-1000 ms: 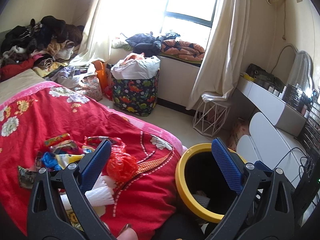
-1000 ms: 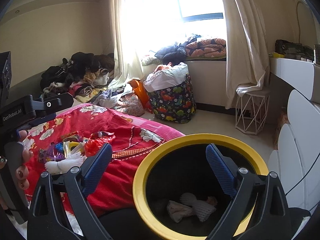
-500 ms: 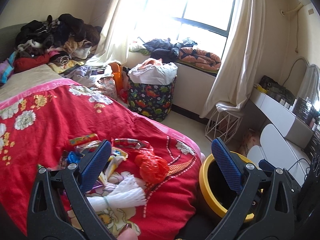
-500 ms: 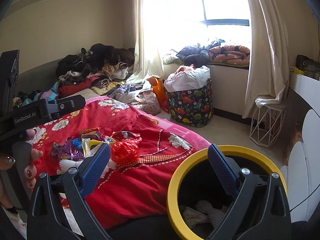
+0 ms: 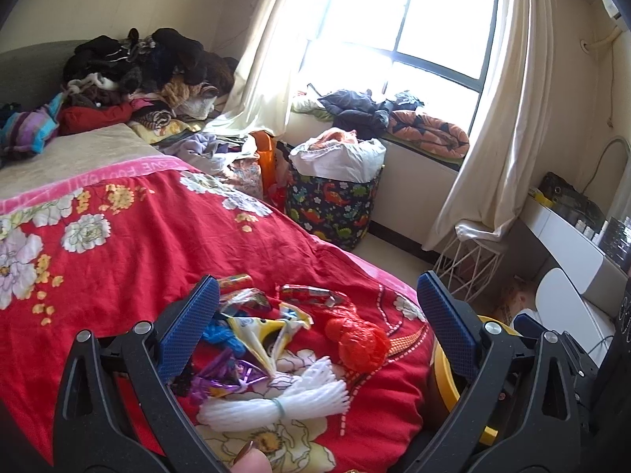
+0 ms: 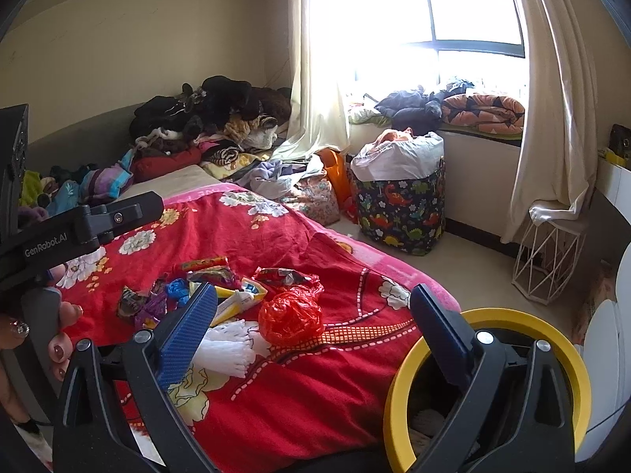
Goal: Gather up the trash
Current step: 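Grasp the green snack wrapper with the left tool while the right tool grasps the red plastic bag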
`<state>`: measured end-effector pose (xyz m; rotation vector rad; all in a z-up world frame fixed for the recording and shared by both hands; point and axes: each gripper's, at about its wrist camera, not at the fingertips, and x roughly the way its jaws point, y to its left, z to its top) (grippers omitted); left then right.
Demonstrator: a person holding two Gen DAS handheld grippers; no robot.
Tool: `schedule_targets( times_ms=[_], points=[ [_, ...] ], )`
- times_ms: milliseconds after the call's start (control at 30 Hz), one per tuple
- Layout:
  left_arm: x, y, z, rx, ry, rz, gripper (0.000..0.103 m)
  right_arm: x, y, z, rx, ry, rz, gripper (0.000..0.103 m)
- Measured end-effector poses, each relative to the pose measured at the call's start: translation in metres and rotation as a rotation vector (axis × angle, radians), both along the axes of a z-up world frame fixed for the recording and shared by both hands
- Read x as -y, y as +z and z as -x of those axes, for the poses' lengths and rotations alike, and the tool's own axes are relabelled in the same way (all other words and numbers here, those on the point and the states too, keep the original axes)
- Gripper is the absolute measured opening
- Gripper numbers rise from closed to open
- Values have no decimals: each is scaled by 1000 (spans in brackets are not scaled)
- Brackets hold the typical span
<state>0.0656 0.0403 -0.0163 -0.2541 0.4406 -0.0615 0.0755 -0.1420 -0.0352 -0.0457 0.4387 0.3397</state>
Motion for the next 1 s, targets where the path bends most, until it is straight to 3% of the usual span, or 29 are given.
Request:
schedule_targets(
  times_ms=[500, 1000],
  points=[
    [-63, -14, 0, -56, 152, 55, 92, -33, -1, -31, -23, 16, 31, 95],
    [-108, -49, 3, -168, 277, 74, 92, -56, -28, -72, -94, 14, 55, 95]
  ],
)
